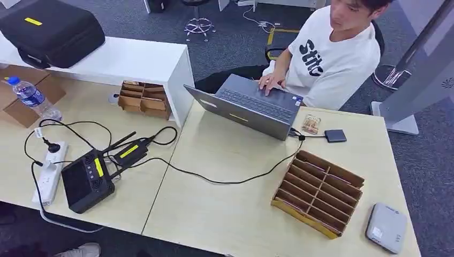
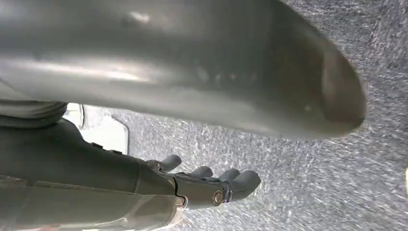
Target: Pass the card to the sensor for recognition and then transmit it.
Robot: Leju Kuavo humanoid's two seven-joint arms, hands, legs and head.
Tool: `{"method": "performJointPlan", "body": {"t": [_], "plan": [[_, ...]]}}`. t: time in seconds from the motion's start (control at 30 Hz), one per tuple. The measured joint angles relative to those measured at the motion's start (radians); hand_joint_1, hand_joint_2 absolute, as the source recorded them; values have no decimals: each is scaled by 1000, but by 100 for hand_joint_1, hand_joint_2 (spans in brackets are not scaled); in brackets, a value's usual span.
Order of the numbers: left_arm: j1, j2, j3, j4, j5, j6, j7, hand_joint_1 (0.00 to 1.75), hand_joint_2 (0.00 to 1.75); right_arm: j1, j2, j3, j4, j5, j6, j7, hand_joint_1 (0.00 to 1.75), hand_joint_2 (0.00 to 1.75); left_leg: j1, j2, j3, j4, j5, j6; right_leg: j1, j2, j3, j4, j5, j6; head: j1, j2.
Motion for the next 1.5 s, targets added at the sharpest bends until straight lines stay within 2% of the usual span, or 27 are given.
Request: {"method": "performJointPlan", "body": {"t": [0.5, 0.57, 0.6, 0.63, 0.67, 0.77, 0.8, 0.83, 0.87, 0.93, 1.0, 1.03, 1.07, 1.13, 1.17, 1.3, 1.37, 1.47, 1.5], "plan": [[0, 4, 4, 0, 4, 10, 7, 0, 175, 0, 1, -20, -1, 2, 2, 0, 0, 0, 0, 0, 0, 0, 0, 0, 0, 0, 0, 0, 0, 0, 0, 0], [0, 10, 5, 0, 2, -41, -3, 0, 175, 0, 1, -23, -2, 17, 6, -7, 0, 0, 0, 0, 0, 0, 0, 0, 0, 0, 0, 0, 0, 0, 0, 0], [0, 14, 5, 0, 1, -80, -9, 0, 175, 0, 1, -24, -2, 28, 8, -13, 0, 175, 0, 0, 0, 0, 0, 0, 0, 0, 0, 0, 0, 0, 0, 0], [0, 14, 5, 0, 0, -127, -8, 0, 175, 0, 1, -24, -2, 46, 6, -24, 0, 175, 0, 0, 0, 0, 0, 0, 0, 0, 0, 0, 0, 0, 0, 0], [1, 14, 5, 0, 0, -147, 5, 0, 175, 0, 1, -23, -3, 60, -8, -32, 0, 175, 0, 0, 0, 0, 0, 0, 0, 0, 0, 0, 0, 0, 0, 0], [5, 2, 3, 1, 3, -49, 61, 0, 175, -2, 1, -34, -16, 48, -129, -26, 0, 175, 0, 0, 0, 0, 0, 0, 0, 0, 0, 0, 0, 0, 0, 0], [4, -2, 3, 0, 6, -21, 67, 0, 175, -3, 1, -49, -23, 38, -150, -20, 0, 0, 0, 0, 0, 0, 0, 0, 0, 0, 0, 0, 0, 0, 1, 0], [4, -2, 3, -1, 7, -21, 67, 0, 175, -5, 1, -63, -26, 36, -137, -19, 0, 0, 0, 0, 0, 0, 0, 0, 0, 0, 1, 0, 0, 0, 1, 0], [3, -2, 3, -1, 5, -35, 61, 0, 175, -6, 1, -73, -27, 42, -118, -15, 0, 175, 0, 0, 0, 0, 0, 0, 0, 0, 1, 0, 0, 0, 0, 0], [3, -2, 2, -1, 1, -103, 19, 0, 175, -5, 2, -77, -27, 66, -88, 23, 0, 175, 0, 0, 0, 0, 0, 0, 0, 0, 1, 0, 0, 0, 0, 0], [4, -7, 2, -1, 3, -61, 9, 0, 175, -6, 8, -99, -29, 64, -100, 42, 0, 175, 0, 0, 0, 0, 0, 0, 0, 0, 0, 0, 0, 0, 0, 0], [2, -8, 2, -1, 4, -59, 5, 0, 175, -7, 11, -108, -29, 69, -83, 40, 0, 175, 0, 0, 0, 0, 0, 0, 0, 0, 0, 0, 0, 0, 0, 0], [2, -8, 2, -1, 3, -76, 0, 0, 175, -6, 13, -113, -28, 78, -51, 30, 0, 0, 0, 0, 0, 0, 0, 0, 0, 0, 0, 0, 0, 0, 0, 0], [2, -5, 2, 0, 1, -122, -6, 0, 175, -6, 14, -116, -25, 110, 27, 7, 0, 0, 1, 0, 0, 0, 0, 0, 1, 0, 0, 0, 0, 0, 0, 0], [2, -5, -3, 0, 0, -120, -12, 0, 175, -6, 14, -116, -24, 124, 37, 4, 0, 175, 1, 0, 0, 0, 0, 0, 1, 0, 0, 0, 0, 0, 0, 0], [3, -6, -13, -1, 10, -7, -10, 0, 175, -8, 23, -144, -29, 81, -102, 34, 0, 175, 0, 0, 0, 0, 0, 0, 0, 0, 0, 0, 0, 0, 0, 0], [1, -4, -13, -3, 7, -47, -12, 0, 175, -11, 23, -169, -34, 97, -61, 24, 0, 175, 1, 0, 0, 0, 0, 0, 0, 0, 1, 0, 0, 0, 0, 0], [1, 2, -13, -3, 1, -153, -14, 0, 175, -12, 22, -169, -30, 164, 68, 23, 0, 175, 0, 0, 0, 0, 0, 0, 0, 0, 0, 0, 0, 0, 0, 0], [2, 1, -16, -2, 0, -149, -13, 0, 175, -12, 22, -169, -27, 178, 63, 34, 0, 175, 0, 0, 0, 0, 0, 0, 0, 0, 0, 0, 0, 0, 1, 0]]}}
